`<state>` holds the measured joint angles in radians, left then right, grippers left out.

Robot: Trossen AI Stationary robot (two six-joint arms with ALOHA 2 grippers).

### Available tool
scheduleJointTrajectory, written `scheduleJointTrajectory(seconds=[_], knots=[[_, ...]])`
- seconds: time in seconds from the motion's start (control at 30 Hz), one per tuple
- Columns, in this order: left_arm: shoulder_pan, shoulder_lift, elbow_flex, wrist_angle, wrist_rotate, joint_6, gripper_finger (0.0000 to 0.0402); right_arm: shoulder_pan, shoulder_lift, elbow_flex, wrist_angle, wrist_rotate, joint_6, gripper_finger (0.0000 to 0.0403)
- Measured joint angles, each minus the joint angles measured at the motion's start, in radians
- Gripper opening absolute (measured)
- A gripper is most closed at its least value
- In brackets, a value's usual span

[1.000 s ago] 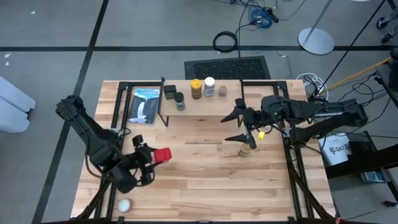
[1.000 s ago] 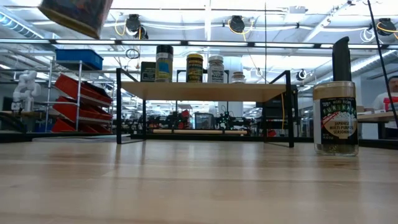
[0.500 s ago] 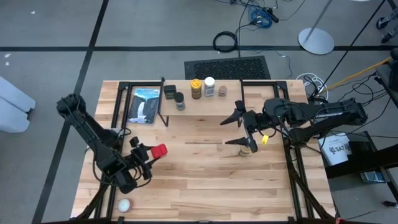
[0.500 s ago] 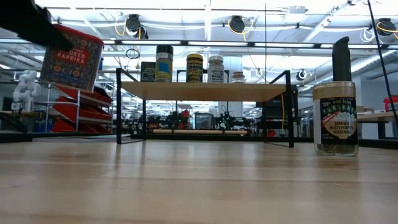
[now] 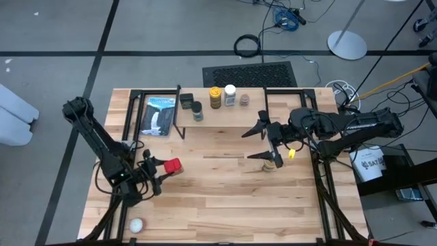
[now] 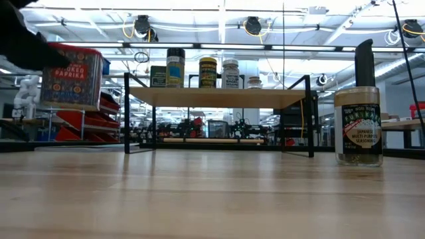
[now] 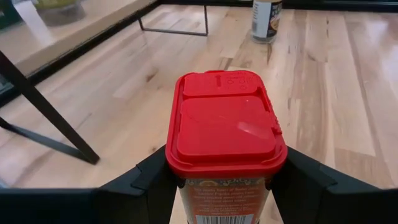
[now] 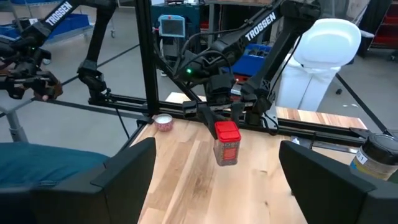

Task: Shelf spices
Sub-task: Remove the red seasoning can from the shelf

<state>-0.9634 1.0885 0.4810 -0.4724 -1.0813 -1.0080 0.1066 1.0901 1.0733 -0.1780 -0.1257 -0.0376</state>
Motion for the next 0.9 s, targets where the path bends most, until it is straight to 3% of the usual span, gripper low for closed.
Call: scheduleJointTrajectory(seconds=[0.3, 0.47, 0.9], knots=[[0.019, 0.006, -0.102, 0.150, -0.019, -0.001, 0.0219, 0.000, 0.028, 0.000, 0.000, 0.000, -0.001, 0.0329], [0.049, 0.006, -0.135, 0.264, -0.016, 0.085, 0.0219, 0.000, 0.055, 0.000, 0.002, 0.000, -0.019, 0.0329], [0.197, 0.007, -0.151, 0.423, 0.116, 0.323, 0.0219, -0.001, 0.065, 0.000, 0.019, 0.000, -0.039, 0.0329]])
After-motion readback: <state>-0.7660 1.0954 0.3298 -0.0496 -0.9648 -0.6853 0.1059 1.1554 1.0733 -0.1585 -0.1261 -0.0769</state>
